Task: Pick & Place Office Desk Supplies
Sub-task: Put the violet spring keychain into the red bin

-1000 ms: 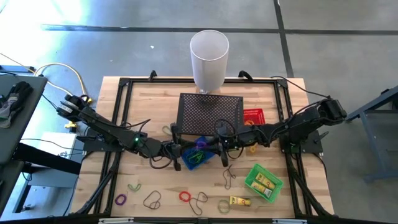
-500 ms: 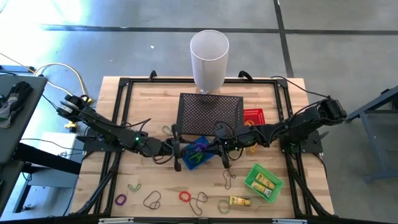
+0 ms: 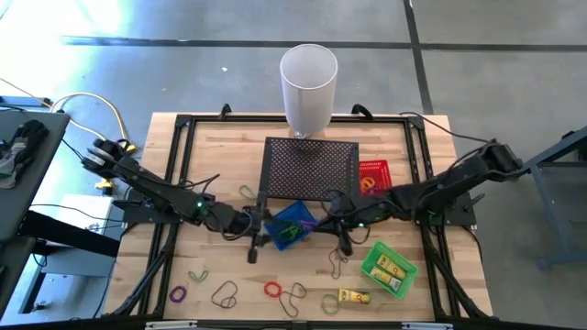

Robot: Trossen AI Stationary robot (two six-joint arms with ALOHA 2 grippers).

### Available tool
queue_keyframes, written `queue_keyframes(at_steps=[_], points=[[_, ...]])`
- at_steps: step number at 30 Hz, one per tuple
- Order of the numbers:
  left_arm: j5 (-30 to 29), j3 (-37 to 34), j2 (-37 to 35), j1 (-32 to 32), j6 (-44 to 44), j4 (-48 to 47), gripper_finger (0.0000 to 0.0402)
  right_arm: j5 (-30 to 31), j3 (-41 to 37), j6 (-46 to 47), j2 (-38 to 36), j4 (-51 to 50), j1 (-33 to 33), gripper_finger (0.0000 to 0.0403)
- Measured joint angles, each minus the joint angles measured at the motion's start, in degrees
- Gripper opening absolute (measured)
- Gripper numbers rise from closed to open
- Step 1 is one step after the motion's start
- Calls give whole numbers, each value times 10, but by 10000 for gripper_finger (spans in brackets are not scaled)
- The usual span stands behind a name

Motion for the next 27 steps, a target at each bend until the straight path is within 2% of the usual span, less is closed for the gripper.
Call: queue_keyframes(at_steps=[2,7,12,18,20,27], points=[[33,0,-9,0,-2,1,131,11,0,15,-26,-41,12,3],[42,0,-24,0,-10,0,131,12,0,68,-93,-163,62,3],[39,0,-27,2,13,0,131,81,0,168,-147,-291,129,3],[20,0,-32,6,49,-6,131,154,0,339,-182,-445,193,3],[14,0,-39,6,52,-14,131,157,0,392,-186,-490,204,3],[-64,0,-62,3,20,-86,131,175,0,551,-196,-684,204,3]])
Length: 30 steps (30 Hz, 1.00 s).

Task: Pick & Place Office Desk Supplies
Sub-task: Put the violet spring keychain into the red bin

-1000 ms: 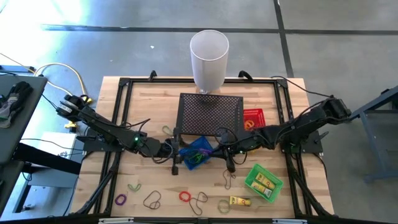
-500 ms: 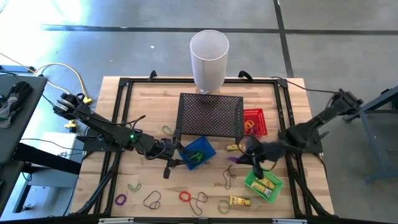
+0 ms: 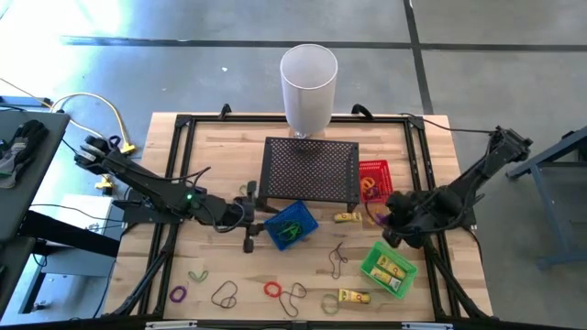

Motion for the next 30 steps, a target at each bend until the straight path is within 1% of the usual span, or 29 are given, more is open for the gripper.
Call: queue_keyframes(at_steps=[3,5,8,11,15,19,24,28,30], points=[[-2,0,-13,-6,-1,-45,131,48,0,67,0,-70,-17,3],[-1,0,-26,-12,-12,-78,131,84,0,86,0,-97,-32,3],[-1,0,-52,-16,-68,-131,131,123,0,89,0,-126,-63,3],[-3,-4,-84,-16,-101,-176,131,138,0,80,1,-153,-117,3],[-4,-24,-128,-25,-125,-200,131,127,-1,33,8,-148,-182,3],[-9,-77,-179,-39,-154,-203,131,117,-1,-16,25,-106,-234,4],[-58,-165,-241,-66,-235,-186,131,80,-1,-91,62,-53,-289,4],[-82,-210,-266,-98,-246,-144,131,71,-1,-103,94,-48,-321,7],[-85,-218,-269,-110,-247,-132,131,65,-1,-95,104,-39,-334,18]])
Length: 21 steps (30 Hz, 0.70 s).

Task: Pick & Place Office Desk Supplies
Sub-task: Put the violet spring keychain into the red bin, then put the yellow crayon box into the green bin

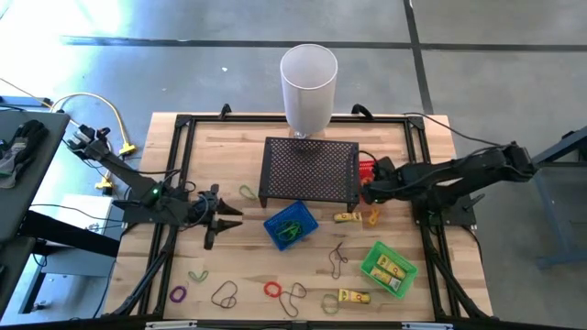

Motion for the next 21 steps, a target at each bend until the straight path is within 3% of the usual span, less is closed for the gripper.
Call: queue_keyframes(at_steps=[6,12,16,21], points=[[-14,-2,0,-22,0,0,131,-45,0,-4,8,15,-22,110],[-13,-2,2,-34,-18,-1,131,-48,0,-44,-4,3,-25,202],[-13,-2,3,-43,-19,-1,131,-68,0,-75,-49,6,7,223],[-13,-2,2,-46,-19,-1,131,-149,0,-117,-120,30,77,226]])
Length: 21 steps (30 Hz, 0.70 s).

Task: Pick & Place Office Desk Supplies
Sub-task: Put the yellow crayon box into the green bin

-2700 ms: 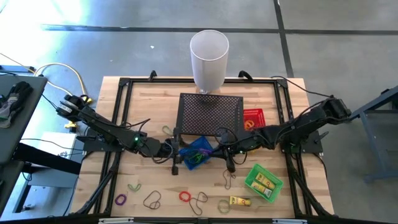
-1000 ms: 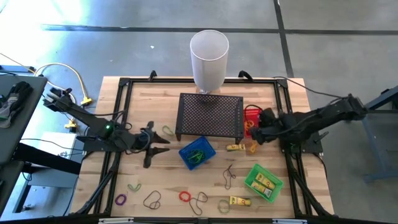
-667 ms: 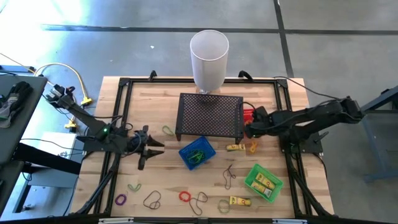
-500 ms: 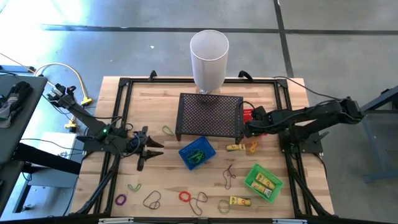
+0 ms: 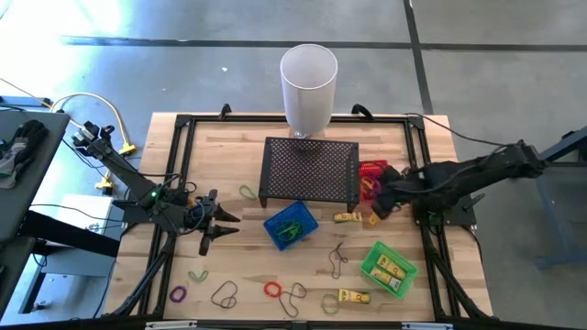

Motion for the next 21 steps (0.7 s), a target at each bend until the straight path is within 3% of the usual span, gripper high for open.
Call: queue_keyframes(at_steps=[6,13,21], points=[[-7,0,0,1,0,-2,131,-62,0,-37,-20,43,94,226],[-27,0,0,1,5,-2,131,34,0,-117,45,120,196,226],[-30,0,0,1,5,-2,131,87,0,-119,144,147,205,226]])
